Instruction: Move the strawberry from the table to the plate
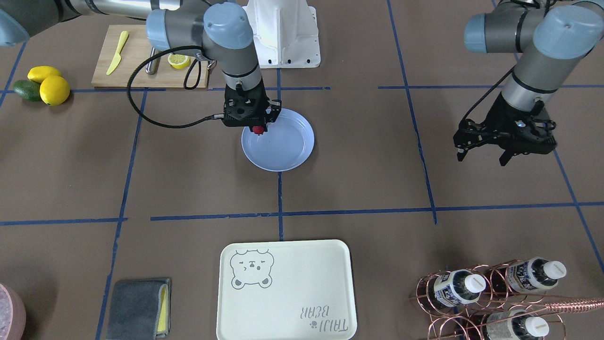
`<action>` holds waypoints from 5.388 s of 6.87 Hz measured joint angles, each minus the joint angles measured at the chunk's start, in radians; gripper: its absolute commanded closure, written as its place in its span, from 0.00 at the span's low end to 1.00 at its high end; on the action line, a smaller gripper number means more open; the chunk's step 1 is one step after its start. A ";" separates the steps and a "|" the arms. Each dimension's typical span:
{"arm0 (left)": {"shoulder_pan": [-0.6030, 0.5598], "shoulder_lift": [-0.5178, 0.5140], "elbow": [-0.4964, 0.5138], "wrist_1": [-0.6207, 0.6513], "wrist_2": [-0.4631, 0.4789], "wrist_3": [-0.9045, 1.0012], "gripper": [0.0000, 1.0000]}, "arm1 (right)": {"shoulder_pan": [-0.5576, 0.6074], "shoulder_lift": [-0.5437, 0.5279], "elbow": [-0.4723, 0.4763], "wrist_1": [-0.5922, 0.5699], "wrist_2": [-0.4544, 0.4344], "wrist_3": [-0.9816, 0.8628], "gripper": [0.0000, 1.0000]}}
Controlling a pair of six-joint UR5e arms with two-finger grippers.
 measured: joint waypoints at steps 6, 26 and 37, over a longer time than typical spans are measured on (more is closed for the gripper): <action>-0.089 0.037 0.037 -0.011 -0.033 0.122 0.00 | -0.039 0.114 -0.192 0.024 -0.052 0.006 0.01; -0.519 0.215 0.271 0.087 -0.289 0.709 0.00 | 1.123 -0.828 0.102 -0.116 0.533 -1.581 0.00; -0.567 0.273 0.250 0.092 -0.288 0.708 0.00 | 1.155 -0.813 0.051 -0.110 0.556 -1.586 0.00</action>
